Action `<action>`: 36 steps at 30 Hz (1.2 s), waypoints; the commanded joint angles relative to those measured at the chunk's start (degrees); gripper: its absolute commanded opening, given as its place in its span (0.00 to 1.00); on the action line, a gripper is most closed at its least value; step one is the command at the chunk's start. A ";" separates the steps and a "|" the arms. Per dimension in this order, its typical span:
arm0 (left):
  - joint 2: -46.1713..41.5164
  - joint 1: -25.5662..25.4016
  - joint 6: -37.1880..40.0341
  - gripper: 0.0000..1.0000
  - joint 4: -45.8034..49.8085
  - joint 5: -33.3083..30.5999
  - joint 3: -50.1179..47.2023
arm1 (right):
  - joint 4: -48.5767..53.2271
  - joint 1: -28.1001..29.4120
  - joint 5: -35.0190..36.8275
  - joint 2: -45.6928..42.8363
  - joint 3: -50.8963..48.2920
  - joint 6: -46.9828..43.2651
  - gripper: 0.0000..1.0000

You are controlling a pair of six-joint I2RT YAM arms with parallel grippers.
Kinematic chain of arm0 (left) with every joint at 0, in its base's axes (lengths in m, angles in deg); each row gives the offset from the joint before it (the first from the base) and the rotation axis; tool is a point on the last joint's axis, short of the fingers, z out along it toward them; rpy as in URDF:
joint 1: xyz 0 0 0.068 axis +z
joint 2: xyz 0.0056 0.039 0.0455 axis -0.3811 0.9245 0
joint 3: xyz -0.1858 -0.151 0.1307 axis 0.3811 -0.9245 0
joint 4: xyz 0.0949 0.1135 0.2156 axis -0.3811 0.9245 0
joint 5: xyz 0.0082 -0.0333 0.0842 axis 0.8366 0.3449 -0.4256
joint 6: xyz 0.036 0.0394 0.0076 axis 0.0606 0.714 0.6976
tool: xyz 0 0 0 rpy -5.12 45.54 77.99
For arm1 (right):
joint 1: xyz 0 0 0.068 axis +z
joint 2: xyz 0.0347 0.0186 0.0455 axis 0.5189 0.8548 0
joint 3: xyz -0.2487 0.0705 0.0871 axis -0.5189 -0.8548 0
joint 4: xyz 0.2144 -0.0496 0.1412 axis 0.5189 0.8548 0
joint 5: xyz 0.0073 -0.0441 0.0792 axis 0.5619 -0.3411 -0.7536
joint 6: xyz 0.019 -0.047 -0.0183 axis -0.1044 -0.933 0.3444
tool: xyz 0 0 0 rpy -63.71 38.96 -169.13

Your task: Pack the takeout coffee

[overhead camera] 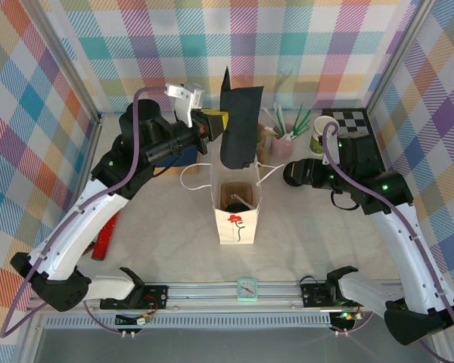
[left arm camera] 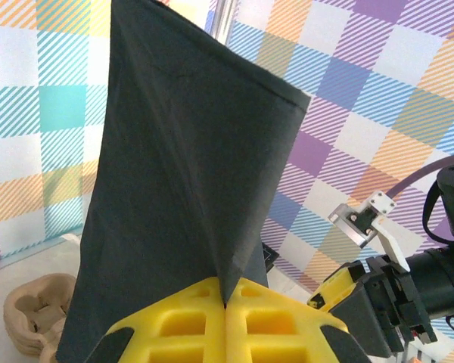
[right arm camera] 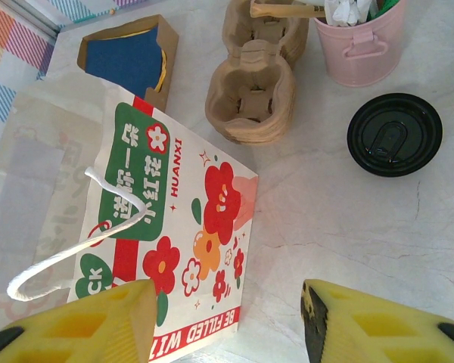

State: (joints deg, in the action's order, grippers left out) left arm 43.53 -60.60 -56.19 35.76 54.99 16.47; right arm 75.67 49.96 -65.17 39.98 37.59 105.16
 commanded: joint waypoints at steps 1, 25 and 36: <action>-2.06 -0.69 -0.27 0.00 -4.57 -0.20 -1.66 | -2.20 -0.33 -1.20 -0.77 -0.97 0.95 0.53; -7.64 -0.92 2.69 0.00 -19.42 -3.08 -20.07 | -2.82 -0.40 -1.15 -1.59 -2.32 1.34 0.53; -9.46 -0.91 3.03 0.00 -26.67 -4.21 -26.91 | -3.17 -0.34 -1.23 -1.47 -2.34 1.47 0.53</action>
State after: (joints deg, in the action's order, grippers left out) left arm 35.98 -61.01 -53.81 14.95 50.99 -8.99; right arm 73.57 49.96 -65.17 39.28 35.86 106.39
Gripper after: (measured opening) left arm 0.053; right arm 0.528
